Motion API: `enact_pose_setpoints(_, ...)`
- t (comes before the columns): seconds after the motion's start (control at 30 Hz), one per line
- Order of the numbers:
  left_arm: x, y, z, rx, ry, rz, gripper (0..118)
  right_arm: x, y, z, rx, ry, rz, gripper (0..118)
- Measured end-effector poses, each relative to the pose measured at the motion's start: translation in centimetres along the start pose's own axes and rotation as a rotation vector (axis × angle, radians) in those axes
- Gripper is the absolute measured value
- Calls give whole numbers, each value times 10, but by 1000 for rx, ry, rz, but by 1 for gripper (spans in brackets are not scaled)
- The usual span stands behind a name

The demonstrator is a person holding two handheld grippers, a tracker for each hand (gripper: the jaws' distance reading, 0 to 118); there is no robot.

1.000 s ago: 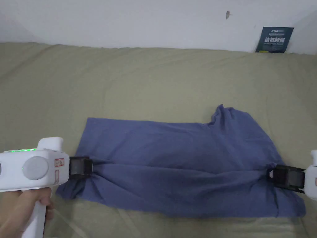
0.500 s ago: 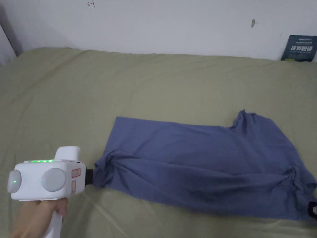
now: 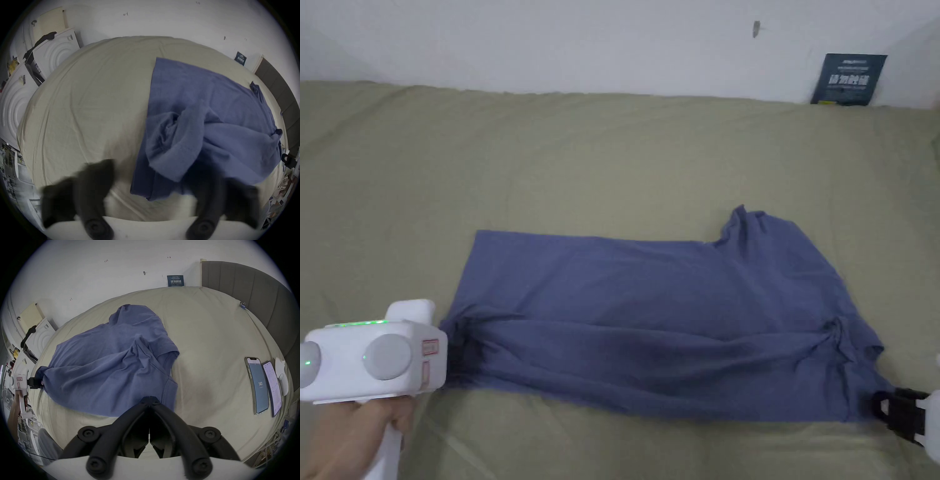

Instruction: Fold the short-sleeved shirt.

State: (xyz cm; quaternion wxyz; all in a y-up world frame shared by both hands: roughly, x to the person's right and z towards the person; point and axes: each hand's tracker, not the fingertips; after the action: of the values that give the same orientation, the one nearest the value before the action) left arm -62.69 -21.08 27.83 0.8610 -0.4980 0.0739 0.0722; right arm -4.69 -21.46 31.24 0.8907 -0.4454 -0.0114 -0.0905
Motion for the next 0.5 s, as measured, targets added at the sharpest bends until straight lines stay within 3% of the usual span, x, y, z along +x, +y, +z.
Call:
enact_pose_setpoints(0.1, -1, -1, 1, -8, 26, -56, 1, 4, 6, -4, 6, 15, 11, 4)
enact_pose_setpoints(0.13, -3, -2, 2, -2, 22, -45, 1, 4, 9, -5, 18, -15, 8, 25)
enact_pose_setpoints(0.17, -6, 2, 2, -6, 10, -24, 1, 6, 11, -7, 17, -7, 6, 63)
enact_pose_setpoints(0.2, -8, 4, 2, -14, 0, -2, 1, 9, 14, -12, 0, 7, -1, 114)
enact_pose_setpoints(0.23, -10, 4, 2, -10, -8, 10, 1, 7, 14, -10, -41, -5, -11, 118)
enact_pose_setpoints(0.37, -4, 6, 5, -6, 1, -7, 1, 0, 23, -33, -75, -39, 19, 118)
enact_pose_setpoints(0.4, -3, 7, 4, -7, 4, -8, 1, 0, 22, -40, -93, -43, 29, 113)
enact_pose_setpoints(0.43, -6, 6, 3, -9, -1, -4, 1, 1, 24, -45, -109, -52, 22, 92)
enact_pose_setpoints(0.47, -6, 6, 3, -13, 0, -2, 1, 3, 26, -50, -136, -46, 15, 57)
enact_pose_setpoints(0.5, -6, 6, 3, -14, 0, -1, 1, 6, 27, -57, -152, 48, 135, 43)
